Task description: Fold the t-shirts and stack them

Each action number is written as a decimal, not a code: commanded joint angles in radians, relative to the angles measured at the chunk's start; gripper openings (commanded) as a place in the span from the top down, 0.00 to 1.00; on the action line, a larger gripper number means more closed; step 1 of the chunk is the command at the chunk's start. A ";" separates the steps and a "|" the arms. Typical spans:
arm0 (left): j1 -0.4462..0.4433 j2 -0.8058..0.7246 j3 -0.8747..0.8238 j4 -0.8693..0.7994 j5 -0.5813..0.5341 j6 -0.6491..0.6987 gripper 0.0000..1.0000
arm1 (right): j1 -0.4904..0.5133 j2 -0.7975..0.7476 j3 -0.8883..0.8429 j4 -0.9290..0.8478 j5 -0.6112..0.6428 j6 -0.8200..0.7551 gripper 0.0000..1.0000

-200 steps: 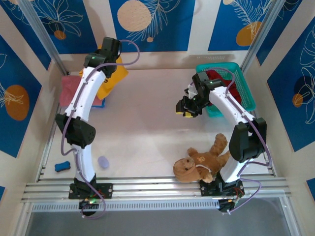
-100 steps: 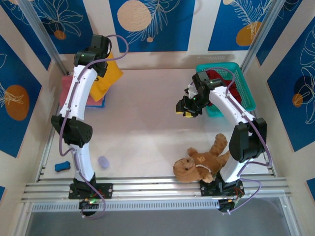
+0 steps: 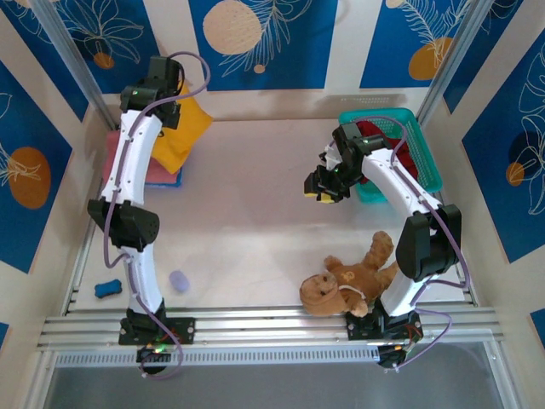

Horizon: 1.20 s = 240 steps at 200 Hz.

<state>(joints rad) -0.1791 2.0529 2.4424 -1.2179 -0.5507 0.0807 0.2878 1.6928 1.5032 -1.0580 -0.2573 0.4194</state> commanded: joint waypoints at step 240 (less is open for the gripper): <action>0.289 0.179 0.052 -0.033 0.202 -0.083 1.00 | 0.007 0.024 0.087 -0.097 0.016 -0.030 0.53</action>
<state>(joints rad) 0.0700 2.2070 2.4657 -1.2602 -0.3748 -0.0242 0.2886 1.7058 1.5581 -1.1187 -0.2356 0.4011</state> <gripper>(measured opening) 0.059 0.468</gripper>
